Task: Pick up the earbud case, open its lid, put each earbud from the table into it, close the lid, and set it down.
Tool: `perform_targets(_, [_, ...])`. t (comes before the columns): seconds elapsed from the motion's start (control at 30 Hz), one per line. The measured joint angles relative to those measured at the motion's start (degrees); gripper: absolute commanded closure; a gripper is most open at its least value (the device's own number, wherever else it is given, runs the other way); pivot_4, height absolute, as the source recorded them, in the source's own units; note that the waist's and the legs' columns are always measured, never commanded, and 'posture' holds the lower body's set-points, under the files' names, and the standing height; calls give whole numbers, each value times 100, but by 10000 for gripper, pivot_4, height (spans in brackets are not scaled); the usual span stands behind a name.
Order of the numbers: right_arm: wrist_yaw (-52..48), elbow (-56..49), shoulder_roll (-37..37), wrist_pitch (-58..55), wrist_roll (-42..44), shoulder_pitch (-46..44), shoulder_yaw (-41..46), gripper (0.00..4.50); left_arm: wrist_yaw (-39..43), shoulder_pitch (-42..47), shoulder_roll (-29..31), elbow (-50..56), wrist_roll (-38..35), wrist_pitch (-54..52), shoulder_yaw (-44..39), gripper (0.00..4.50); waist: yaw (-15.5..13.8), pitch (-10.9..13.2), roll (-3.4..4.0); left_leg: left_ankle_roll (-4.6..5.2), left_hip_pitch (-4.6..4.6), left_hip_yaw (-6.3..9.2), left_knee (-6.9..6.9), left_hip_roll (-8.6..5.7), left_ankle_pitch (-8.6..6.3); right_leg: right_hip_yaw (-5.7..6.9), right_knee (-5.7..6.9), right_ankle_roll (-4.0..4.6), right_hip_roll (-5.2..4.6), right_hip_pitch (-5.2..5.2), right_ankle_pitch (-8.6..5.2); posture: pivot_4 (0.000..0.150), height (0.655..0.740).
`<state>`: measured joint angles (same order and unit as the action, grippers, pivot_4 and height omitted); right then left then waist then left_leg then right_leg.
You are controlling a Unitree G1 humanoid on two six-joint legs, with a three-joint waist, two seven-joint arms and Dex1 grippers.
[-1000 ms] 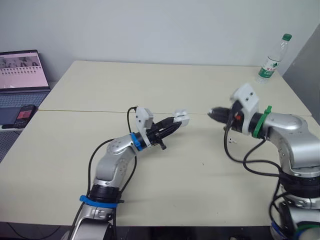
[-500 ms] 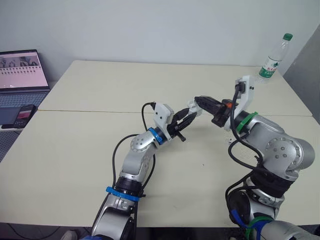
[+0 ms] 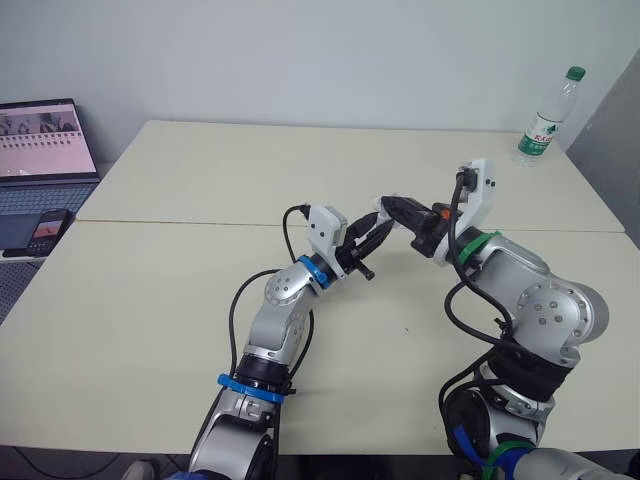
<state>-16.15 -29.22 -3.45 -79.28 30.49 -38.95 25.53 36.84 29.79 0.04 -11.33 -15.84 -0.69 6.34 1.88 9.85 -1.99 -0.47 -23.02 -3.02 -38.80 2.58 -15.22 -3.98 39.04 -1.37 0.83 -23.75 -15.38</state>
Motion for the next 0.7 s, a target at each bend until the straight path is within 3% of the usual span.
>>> perform_targets(0.6, [446,81,87,369,359,289,-295,41156,61,-125,-19,188,-393,-260,-18,36648,4,0,0,0,-3,0,5,1,0,-2,-6,-1,1,-3,-1,1500,7362])
perform_targets(0.7, [493,81,135,422,430,298,-365,31774,77,-134,-19,198,-435,-274,-38,36648,5,0,0,0,-3,-1,5,1,0,-2,-6,-1,1,-4,-1,1500,7362])
